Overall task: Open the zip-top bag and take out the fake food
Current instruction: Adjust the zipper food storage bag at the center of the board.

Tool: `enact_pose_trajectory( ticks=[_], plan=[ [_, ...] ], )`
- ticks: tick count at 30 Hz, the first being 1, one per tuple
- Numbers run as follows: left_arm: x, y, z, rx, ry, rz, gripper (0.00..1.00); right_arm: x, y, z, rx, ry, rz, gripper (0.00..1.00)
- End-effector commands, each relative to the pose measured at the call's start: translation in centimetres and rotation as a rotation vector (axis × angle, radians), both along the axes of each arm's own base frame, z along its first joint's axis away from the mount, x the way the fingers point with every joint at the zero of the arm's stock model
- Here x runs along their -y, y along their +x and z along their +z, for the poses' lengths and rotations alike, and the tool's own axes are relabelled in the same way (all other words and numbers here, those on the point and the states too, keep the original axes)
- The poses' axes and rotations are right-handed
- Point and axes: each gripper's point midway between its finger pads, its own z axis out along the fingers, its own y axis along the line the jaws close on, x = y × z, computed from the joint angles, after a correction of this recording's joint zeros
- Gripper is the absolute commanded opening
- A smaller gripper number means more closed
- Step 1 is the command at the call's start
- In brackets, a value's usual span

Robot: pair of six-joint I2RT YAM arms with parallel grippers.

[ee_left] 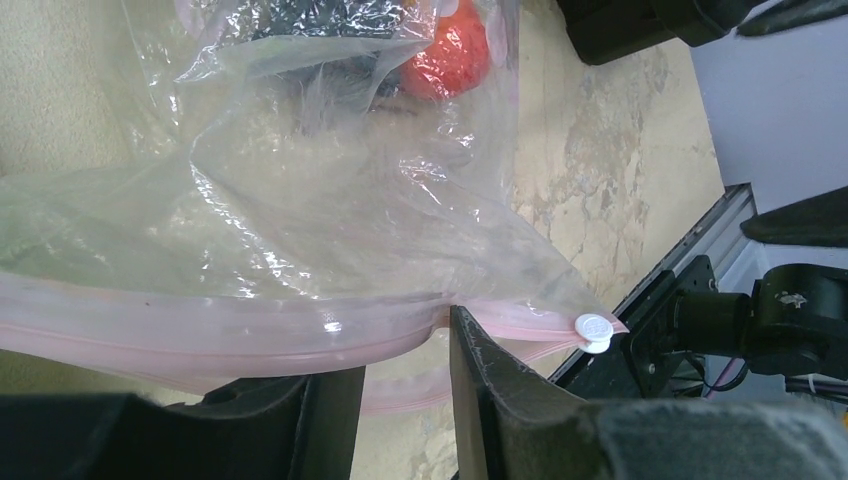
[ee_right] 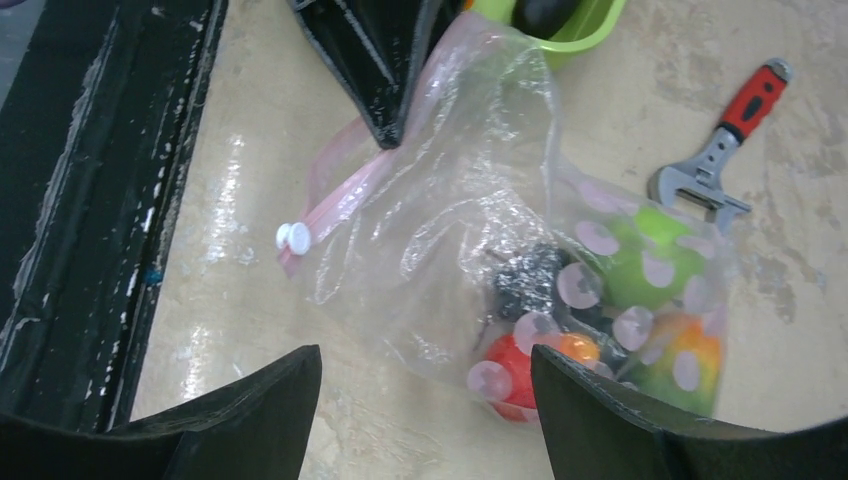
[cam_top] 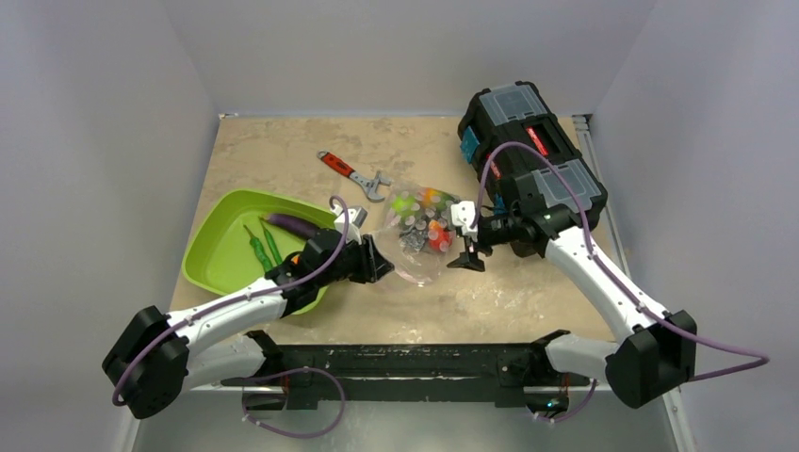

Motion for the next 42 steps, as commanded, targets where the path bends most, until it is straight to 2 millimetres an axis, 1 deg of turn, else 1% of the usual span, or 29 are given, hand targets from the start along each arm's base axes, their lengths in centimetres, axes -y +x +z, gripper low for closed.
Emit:
enact_pose_trajectory(
  ticks=[1,5,6,10,13,15,18,23,26,30,32,35,40,42],
  plan=[
    [0.4,0.7,1.7,0.099,-0.036,-0.010,0.35,-0.1,3.0,2.5,0.013,0.043,-0.112,0.75],
    [0.3,0.6,1.9,0.117,-0.043,-0.015,0.35,-0.1,6.6,1.8,0.014,0.015,-0.231,0.75],
    [0.3,0.6,1.9,0.122,-0.043,-0.016,0.35,0.0,7.4,1.4,0.004,-0.005,-0.259,0.74],
    [0.4,0.4,1.3,0.122,-0.043,-0.033,0.35,-0.9,9.5,0.0,-0.013,-0.048,-0.316,0.68],
    [0.5,0.0,0.6,0.113,-0.048,-0.047,0.35,-1.8,11.0,-1.4,-0.011,-0.096,-0.381,0.64],
    [0.4,-0.3,-0.1,0.101,-0.052,-0.050,0.35,-2.5,11.6,-2.1,-0.029,-0.109,-0.425,0.62],
    [0.3,-0.6,-0.5,0.091,-0.057,-0.049,0.35,-2.6,12.9,-3.4,-0.036,-0.123,-0.526,0.62],
    [-0.1,-1.0,-1.2,0.077,-0.062,-0.039,0.36,-2.0,13.6,-6.0,-0.080,-0.174,-0.623,0.60],
    [-0.3,-1.2,-1.6,0.071,-0.063,-0.038,0.39,-1.8,13.5,-7.3,-0.110,-0.196,-0.640,0.56],
    [-0.4,-1.4,-1.9,0.066,-0.058,-0.040,0.40,-1.9,13.3,-8.7,-0.158,-0.221,-0.648,0.45],
    [-0.4,-1.5,-2.0,0.068,-0.059,-0.047,0.40,-1.9,13.2,-9.1,-0.174,-0.233,-0.653,0.43],
    [-0.5,-1.8,-1.7,0.082,-0.074,-0.058,0.40,-2.1,13.2,-9.5,-0.195,-0.229,-0.654,0.43],
    [-0.8,-2.8,-0.5,0.119,-0.111,-0.086,0.44,-2.0,13.1,-10.3,-0.256,-0.231,-0.662,0.43],
    [-1.1,-3.1,-0.2,0.123,-0.106,-0.091,0.44,-1.8,13.1,-10.7,-0.275,-0.238,-0.666,0.41]
  ],
)
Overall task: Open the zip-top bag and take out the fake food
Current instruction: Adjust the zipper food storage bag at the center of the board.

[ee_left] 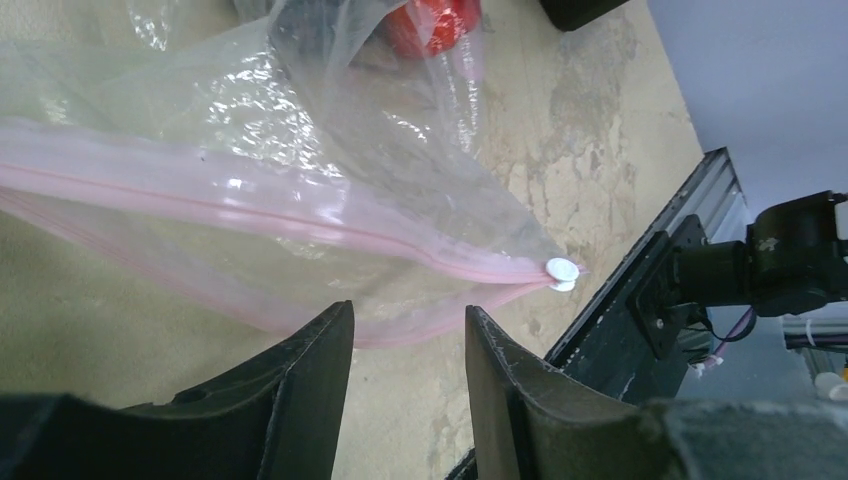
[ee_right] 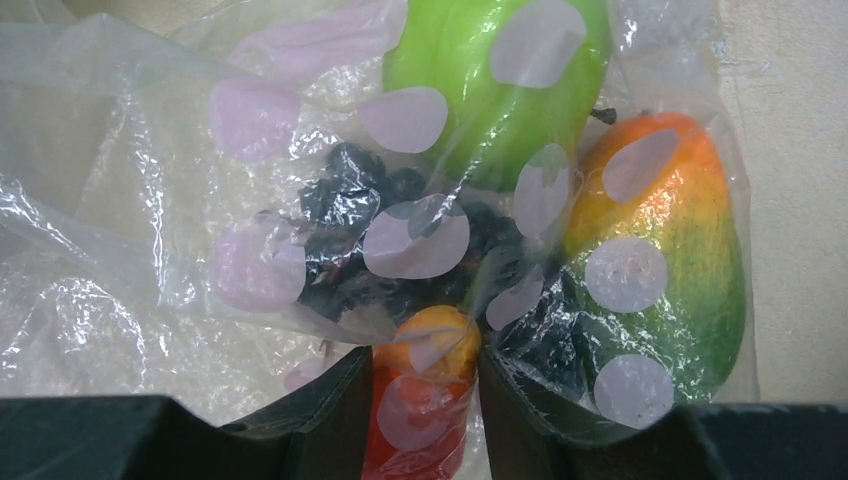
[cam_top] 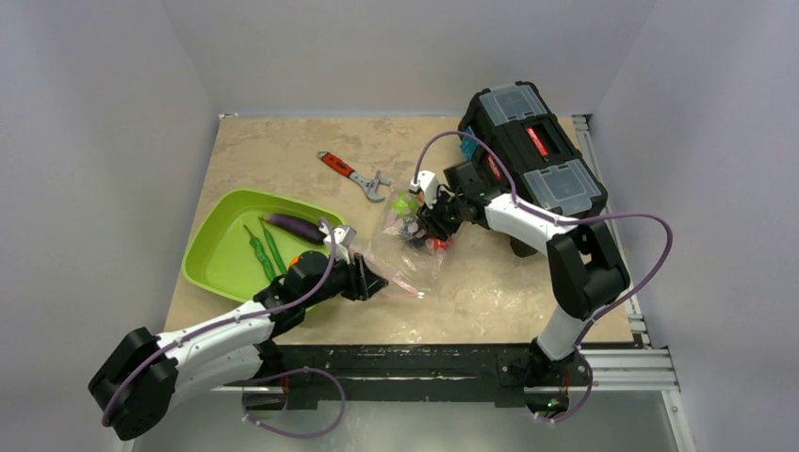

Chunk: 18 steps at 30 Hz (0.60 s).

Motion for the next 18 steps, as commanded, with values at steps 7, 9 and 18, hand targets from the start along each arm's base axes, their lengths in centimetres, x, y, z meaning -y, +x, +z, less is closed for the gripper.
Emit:
enact_pose_trajectory(
  ticks=[7,9,18],
  plan=[
    [-0.6,-0.4,1.4,0.059,0.025,-0.023,0.40,-0.3,0.2,0.1,-0.099,0.062,-0.029,0.30],
    [-0.3,-0.3,1.1,0.052,0.036,-0.034,0.37,-0.6,-0.5,0.1,-0.141,0.089,-0.012,0.29],
    [2.0,0.3,1.4,0.053,0.034,-0.089,0.34,-2.2,-3.0,2.7,-0.214,0.200,0.118,0.35]
  ],
)
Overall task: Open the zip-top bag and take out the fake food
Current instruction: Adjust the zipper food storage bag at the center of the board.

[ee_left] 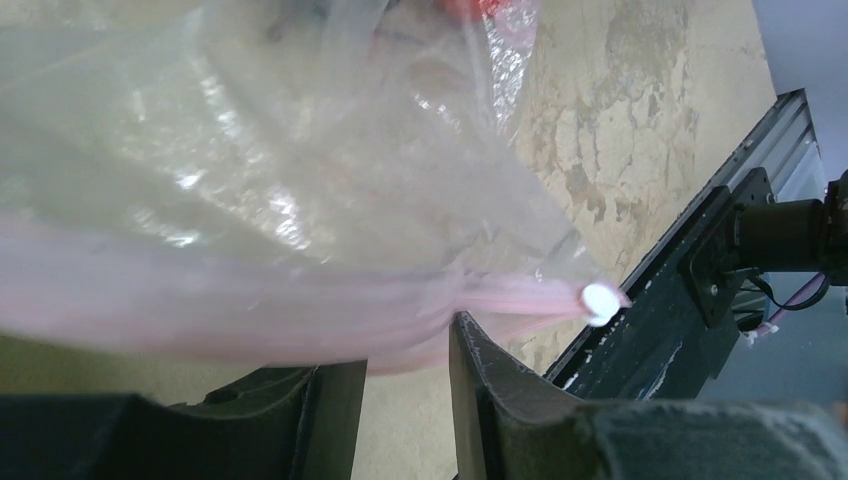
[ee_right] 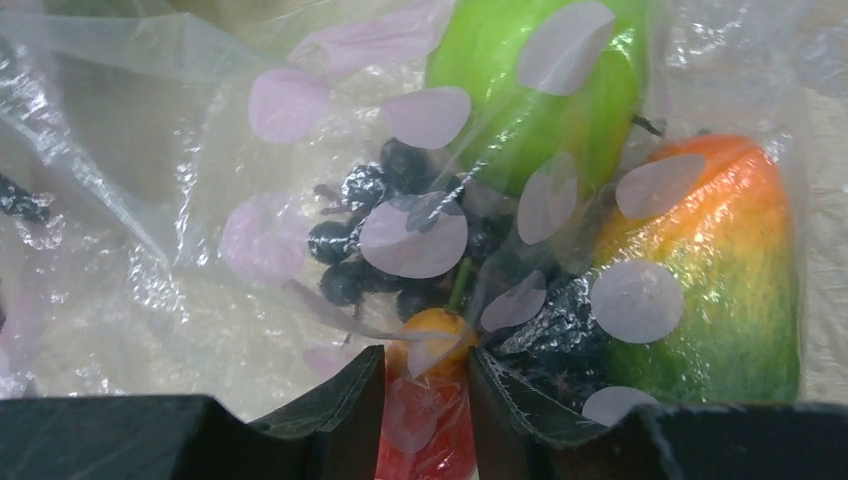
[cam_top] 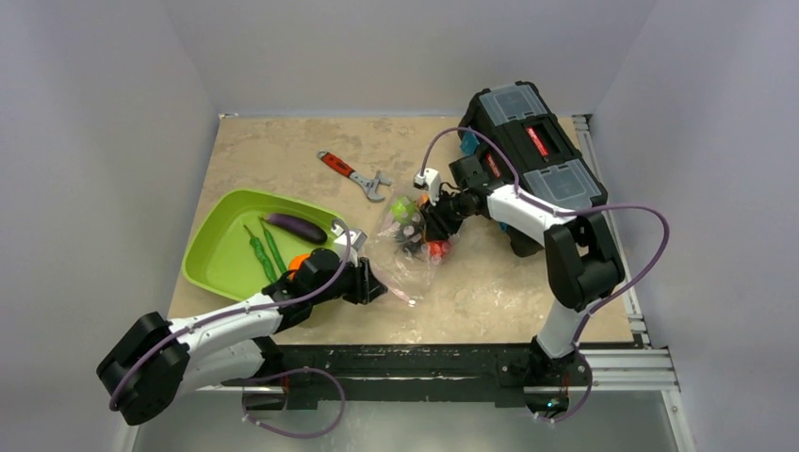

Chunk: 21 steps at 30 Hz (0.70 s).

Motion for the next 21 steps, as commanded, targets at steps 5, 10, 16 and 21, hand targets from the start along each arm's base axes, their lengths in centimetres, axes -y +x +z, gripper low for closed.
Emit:
enact_pose_trajectory(
  ticks=[5,10,16,21],
  plan=[
    [2.9,1.1,3.3,0.100,-0.069,-0.058,0.34,-0.4,-1.8,4.4,0.037,0.097,0.112,0.43],
    [2.8,1.2,3.0,0.106,-0.060,-0.051,0.34,0.4,-2.3,6.0,0.109,0.091,0.195,0.47],
    [2.6,1.5,2.6,0.124,-0.048,-0.043,0.35,1.5,-3.4,8.1,0.279,0.048,0.413,0.48],
    [2.4,1.6,2.3,0.138,-0.037,-0.037,0.35,3.1,-2.3,7.4,0.447,-0.073,0.548,0.51]
  ],
)
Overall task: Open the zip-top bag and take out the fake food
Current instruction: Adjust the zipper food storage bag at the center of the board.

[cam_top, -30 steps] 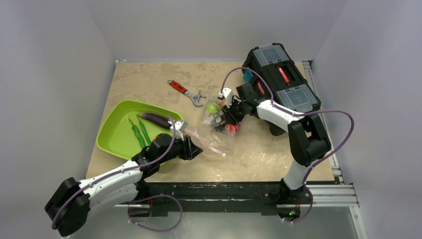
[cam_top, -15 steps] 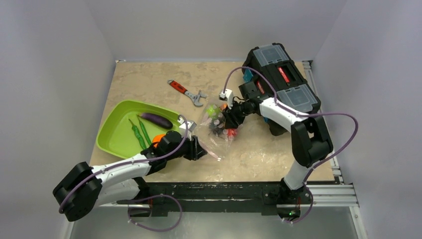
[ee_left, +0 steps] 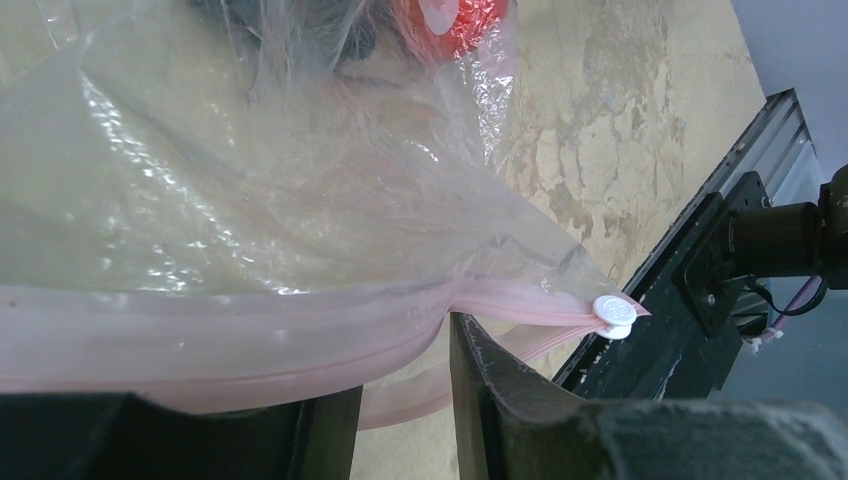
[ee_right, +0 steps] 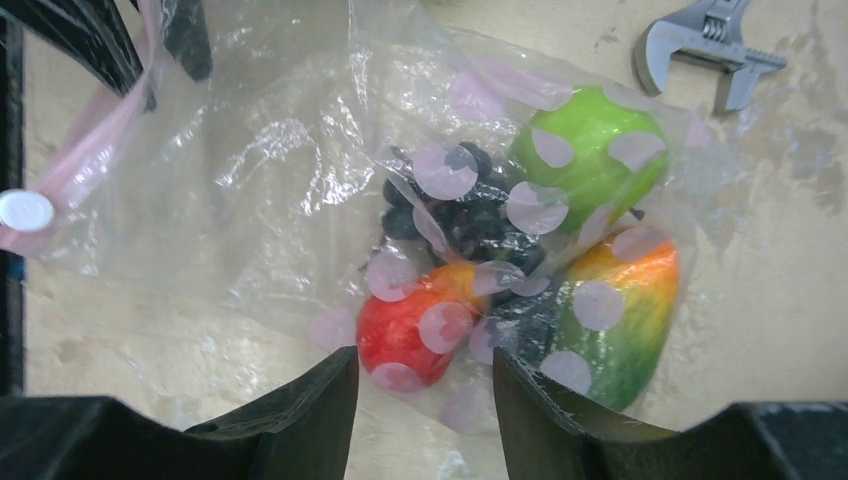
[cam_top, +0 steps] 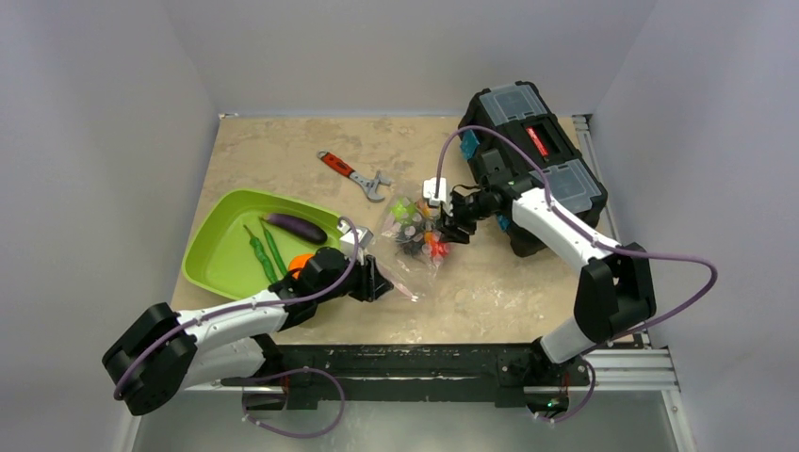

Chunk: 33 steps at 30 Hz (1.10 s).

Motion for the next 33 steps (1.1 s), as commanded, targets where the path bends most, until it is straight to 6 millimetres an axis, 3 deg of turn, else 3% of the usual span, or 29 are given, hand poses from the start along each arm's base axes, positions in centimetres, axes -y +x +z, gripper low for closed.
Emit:
enact_pose_trajectory(
  ticks=[1,9,15,21,25,33],
  plan=[
    [0.6,1.0,1.5,0.085,-0.028,-0.004,0.35,1.5,1.5,0.2,0.241,-0.106,0.191,0.52],
    [0.4,1.2,1.6,0.107,-0.021,-0.004,0.35,4.0,3.6,-4.5,0.333,-0.336,0.385,0.59],
    [0.4,1.2,1.1,0.112,-0.003,-0.011,0.35,3.0,3.7,-6.1,0.368,-0.337,0.457,0.67],
    [0.9,1.3,0.6,0.108,0.004,-0.030,0.35,1.4,2.3,-8.7,0.371,-0.370,0.520,0.59],
    [1.2,1.5,0.0,0.103,0.012,-0.040,0.36,0.4,0.8,-9.6,0.343,-0.372,0.568,0.45],
    [1.6,1.7,-0.2,0.116,0.011,-0.055,0.41,-1.4,-2.5,-8.3,0.316,-0.263,0.629,0.29]
  ],
)
